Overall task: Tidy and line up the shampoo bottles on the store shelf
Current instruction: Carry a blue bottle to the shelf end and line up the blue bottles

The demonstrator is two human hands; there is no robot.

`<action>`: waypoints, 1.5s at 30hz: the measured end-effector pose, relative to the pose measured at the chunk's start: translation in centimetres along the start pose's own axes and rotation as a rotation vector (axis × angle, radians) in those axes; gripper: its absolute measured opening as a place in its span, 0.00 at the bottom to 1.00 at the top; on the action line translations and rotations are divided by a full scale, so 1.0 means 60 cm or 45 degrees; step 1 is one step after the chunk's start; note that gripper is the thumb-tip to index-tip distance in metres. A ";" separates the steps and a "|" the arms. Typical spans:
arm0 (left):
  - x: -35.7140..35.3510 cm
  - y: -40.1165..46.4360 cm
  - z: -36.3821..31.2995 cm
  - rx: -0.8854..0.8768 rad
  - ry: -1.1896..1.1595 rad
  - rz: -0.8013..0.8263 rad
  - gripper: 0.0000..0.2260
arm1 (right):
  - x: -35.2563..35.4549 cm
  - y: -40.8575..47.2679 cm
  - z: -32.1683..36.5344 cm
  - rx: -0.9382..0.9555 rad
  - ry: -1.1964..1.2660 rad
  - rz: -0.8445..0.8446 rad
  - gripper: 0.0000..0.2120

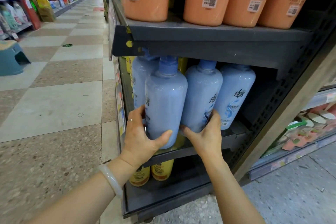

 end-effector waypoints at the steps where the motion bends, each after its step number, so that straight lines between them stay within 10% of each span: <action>1: 0.000 0.000 -0.001 0.002 0.033 -0.001 0.41 | -0.001 0.000 -0.001 -0.013 -0.005 -0.008 0.36; 31: -0.001 -0.005 -0.003 0.161 0.121 0.054 0.45 | -0.005 -0.012 -0.008 -0.039 0.000 -0.026 0.43; 35: 0.000 -0.007 -0.006 0.136 -0.051 0.017 0.34 | 0.002 -0.075 0.026 0.320 0.117 -0.291 0.29; 45: 0.021 0.009 0.019 0.122 -0.456 -0.303 0.19 | -0.090 -0.107 0.048 -0.065 0.206 0.200 0.49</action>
Point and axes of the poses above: each hand's wrist, its own y-axis towards the middle knuckle, its own x-axis out of the back of the hand, z = x × y, the point moved 3 cm from there along y, towards the middle knuckle, and after that the axes turned 3 degrees about -z, right-handed, at the moved point
